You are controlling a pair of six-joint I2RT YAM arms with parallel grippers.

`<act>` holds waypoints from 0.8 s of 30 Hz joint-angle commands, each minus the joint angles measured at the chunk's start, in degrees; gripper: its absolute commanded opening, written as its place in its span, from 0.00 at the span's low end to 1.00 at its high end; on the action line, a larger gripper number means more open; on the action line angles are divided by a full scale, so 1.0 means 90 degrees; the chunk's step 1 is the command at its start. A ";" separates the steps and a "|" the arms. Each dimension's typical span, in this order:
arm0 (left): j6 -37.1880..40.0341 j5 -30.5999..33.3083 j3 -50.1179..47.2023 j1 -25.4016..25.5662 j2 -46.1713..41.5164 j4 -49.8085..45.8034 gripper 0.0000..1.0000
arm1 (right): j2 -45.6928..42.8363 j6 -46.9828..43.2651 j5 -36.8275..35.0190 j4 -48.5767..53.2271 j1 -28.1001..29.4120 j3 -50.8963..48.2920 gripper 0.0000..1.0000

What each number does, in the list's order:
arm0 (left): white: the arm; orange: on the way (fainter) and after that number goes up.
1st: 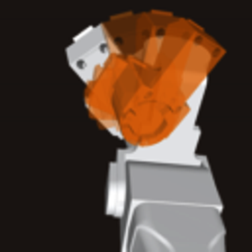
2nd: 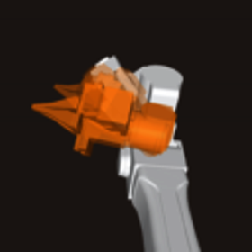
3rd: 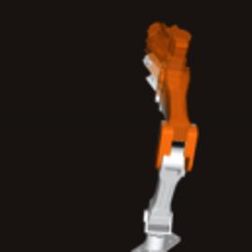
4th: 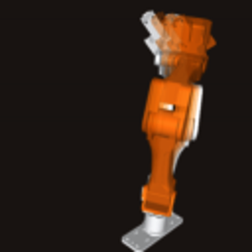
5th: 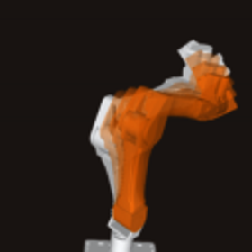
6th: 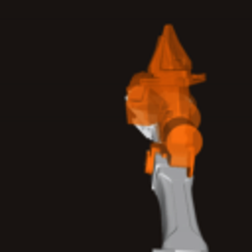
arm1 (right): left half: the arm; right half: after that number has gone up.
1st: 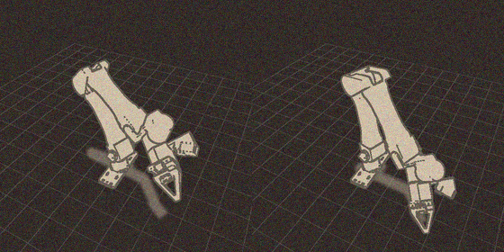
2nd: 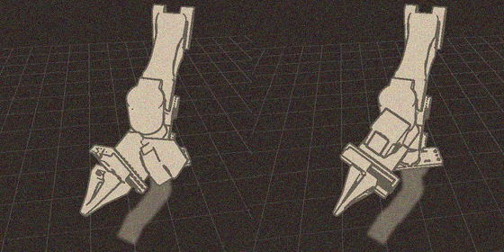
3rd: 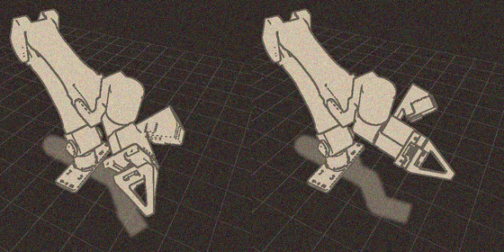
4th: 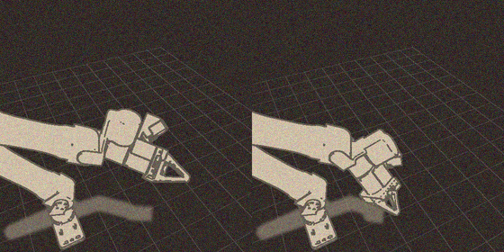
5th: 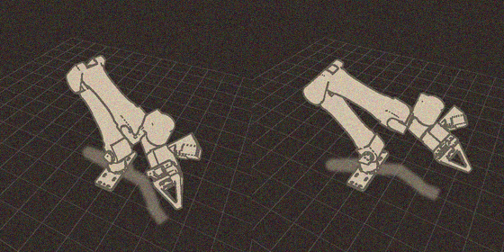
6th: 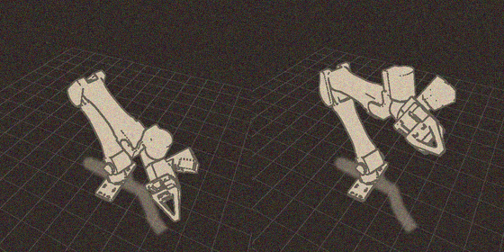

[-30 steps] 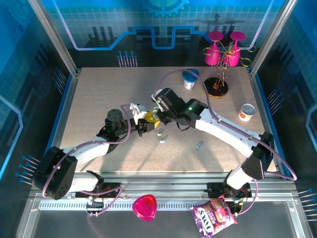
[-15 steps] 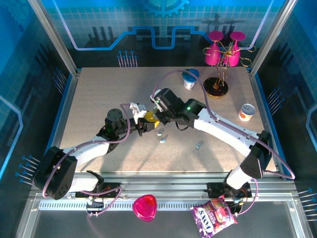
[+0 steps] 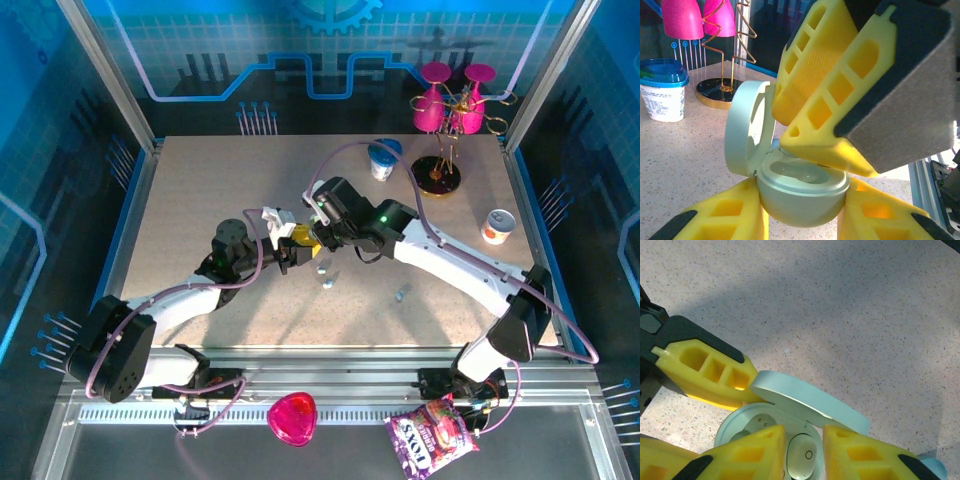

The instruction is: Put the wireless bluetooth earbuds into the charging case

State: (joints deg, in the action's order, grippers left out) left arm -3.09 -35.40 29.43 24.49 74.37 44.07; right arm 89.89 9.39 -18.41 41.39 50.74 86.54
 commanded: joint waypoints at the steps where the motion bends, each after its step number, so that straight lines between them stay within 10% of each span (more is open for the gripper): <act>1: -0.0037 -0.0100 0.0217 -0.0034 -0.0001 0.0338 0.26 | -0.0284 0.0065 0.0199 -0.0162 0.0100 -0.0116 0.28; 15: 0.0106 0.0033 -0.0026 -0.0036 0.0001 0.0808 0.26 | -0.1763 0.0305 0.1265 -0.1757 -0.0126 -0.1470 0.60; 24: 0.0231 0.0222 -0.0211 -0.0106 -0.0390 0.0865 0.26 | -0.3192 0.1973 0.2174 -0.3491 -0.1390 -0.3626 0.64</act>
State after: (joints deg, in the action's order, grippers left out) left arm -2.68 -34.22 28.27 24.08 73.49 49.56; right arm 62.87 19.57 -2.72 17.47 41.50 58.35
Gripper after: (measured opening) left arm 0.324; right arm 0.643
